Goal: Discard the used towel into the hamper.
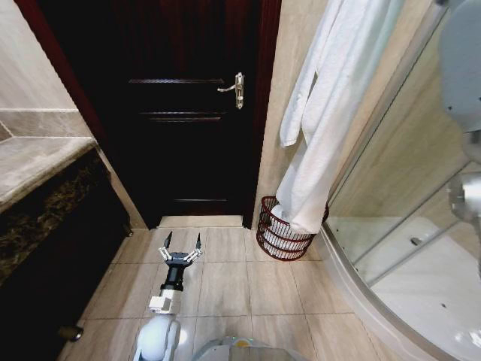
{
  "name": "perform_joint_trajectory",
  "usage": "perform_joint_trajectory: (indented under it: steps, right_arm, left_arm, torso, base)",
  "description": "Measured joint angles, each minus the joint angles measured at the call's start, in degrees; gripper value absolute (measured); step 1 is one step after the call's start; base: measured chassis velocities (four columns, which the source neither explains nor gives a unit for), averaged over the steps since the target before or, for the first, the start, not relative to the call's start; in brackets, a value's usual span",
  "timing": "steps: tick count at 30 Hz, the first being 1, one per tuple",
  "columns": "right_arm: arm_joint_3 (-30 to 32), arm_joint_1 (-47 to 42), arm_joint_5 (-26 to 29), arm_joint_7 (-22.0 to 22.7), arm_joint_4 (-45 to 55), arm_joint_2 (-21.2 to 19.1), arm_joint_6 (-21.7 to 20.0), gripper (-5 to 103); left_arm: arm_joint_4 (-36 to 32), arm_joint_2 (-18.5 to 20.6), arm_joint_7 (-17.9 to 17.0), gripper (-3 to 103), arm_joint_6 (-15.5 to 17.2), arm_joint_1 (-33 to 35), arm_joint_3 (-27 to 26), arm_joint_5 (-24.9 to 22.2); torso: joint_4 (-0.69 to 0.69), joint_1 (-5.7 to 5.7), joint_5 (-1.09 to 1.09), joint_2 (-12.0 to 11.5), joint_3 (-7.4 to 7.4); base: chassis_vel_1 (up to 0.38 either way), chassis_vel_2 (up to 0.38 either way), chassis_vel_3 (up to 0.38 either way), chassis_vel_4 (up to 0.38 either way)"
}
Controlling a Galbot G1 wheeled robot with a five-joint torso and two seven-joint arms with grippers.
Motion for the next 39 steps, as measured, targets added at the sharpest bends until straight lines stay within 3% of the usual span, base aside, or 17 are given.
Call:
perform_joint_trajectory:
  steps: [12,27,39]
  right_arm:
    - [1.01,-0.41,-1.74,-0.44,-3.24,3.49,1.95,5]
    - [0.55,9.51,-6.88,-5.17,-13.70,6.82,2.53,5]
    - [0.88,1.36,-4.53,-3.68,-7.54,4.02,2.84,5]
  left_arm:
    - [0.19,0.11,0.23,100,0.33,-0.11,0.14,0.10]
    - [0.10,-0.13,0.62,100,-0.24,0.09,0.12,-0.66]
    - [-0.18,-0.80,0.80,100,-1.19,1.33,0.19,0.40]
  torso:
    - [0.04,-0.03,-0.01,-0.16,-0.07]
    - [0.02,-0.55,-0.04,-1.49,-0.95]
    - [0.03,-1.05,-0.02,-2.66,-1.63]
  base:
    - [-0.040,0.028,0.041,-0.035]
    - [0.000,0.000,0.000,0.000]
    - [0.000,0.000,0.000,0.000]
